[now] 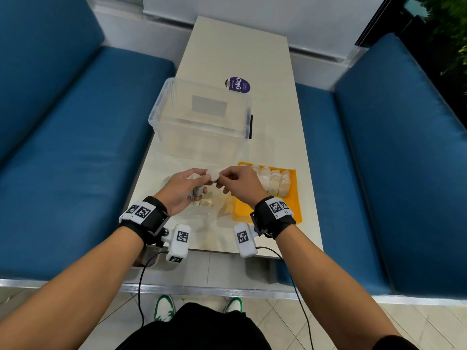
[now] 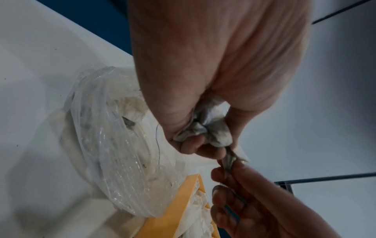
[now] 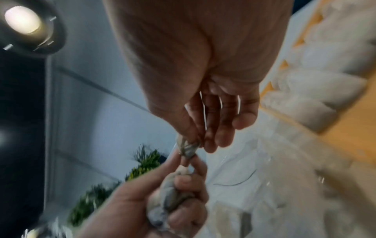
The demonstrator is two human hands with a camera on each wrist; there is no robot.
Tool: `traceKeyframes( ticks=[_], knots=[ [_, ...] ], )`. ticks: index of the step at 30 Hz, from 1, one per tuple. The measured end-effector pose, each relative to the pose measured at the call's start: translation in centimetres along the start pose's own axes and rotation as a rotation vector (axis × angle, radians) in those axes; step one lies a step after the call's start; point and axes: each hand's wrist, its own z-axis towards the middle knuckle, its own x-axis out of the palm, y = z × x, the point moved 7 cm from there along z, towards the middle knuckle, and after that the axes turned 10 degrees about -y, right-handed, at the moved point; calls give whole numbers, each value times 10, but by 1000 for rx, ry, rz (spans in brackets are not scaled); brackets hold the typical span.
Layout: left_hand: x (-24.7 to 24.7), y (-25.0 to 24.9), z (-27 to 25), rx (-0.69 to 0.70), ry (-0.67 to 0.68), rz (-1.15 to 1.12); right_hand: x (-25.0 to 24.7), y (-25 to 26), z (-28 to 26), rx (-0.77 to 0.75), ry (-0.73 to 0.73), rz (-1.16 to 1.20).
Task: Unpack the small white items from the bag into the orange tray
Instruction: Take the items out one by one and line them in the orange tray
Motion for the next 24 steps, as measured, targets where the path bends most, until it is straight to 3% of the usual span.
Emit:
traceKeyframes(
  ticks=[3, 7, 14, 24],
  knots=[
    [-3, 1, 1, 12, -42, 18, 2, 7, -2, -147, 0, -134],
    [-6, 2, 1, 17, -68, 30, 3, 20, -7, -315, -10, -145],
    [-3, 0, -4, 44, -11, 63, -5, 16, 1, -203, -114, 1],
    [5, 0, -3, 98, -21, 142, -18, 23, 3, -294, -102, -135]
  ],
)
